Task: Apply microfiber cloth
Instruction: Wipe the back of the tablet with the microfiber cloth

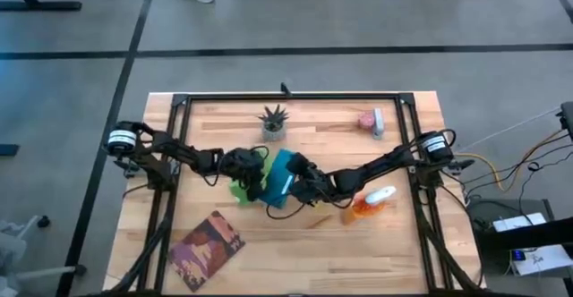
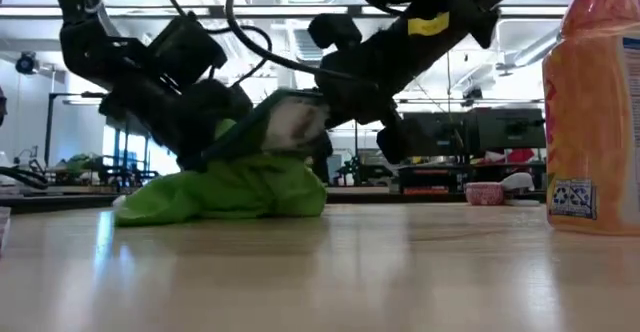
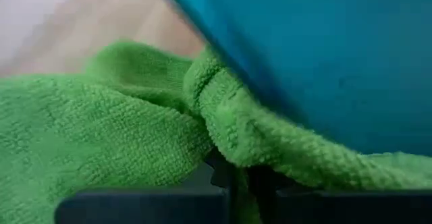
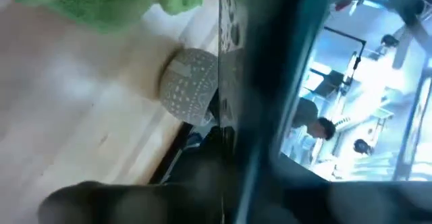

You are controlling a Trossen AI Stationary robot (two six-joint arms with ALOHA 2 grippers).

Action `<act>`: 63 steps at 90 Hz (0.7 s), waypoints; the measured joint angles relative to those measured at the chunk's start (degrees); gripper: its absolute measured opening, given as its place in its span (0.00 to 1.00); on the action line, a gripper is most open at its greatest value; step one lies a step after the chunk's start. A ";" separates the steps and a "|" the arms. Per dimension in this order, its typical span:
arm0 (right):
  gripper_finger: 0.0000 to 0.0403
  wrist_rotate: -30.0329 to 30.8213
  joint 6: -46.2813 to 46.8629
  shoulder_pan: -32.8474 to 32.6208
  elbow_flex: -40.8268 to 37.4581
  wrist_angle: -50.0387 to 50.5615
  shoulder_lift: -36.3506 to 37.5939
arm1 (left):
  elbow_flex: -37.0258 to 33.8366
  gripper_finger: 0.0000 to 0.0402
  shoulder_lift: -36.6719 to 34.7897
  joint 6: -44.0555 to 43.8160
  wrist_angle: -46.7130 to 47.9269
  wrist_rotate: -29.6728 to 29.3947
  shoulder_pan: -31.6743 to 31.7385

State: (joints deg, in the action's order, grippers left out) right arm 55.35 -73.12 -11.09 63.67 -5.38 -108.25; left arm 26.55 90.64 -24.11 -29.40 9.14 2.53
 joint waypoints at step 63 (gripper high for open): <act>0.03 -1.22 1.86 1.76 -1.17 5.38 -0.72 | -0.03 0.00 -17.14 3.40 3.68 0.30 -5.19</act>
State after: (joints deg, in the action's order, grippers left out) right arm 54.13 -71.26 -9.34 62.50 0.00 -108.97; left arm 26.52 73.51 -20.72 -25.72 9.44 -2.66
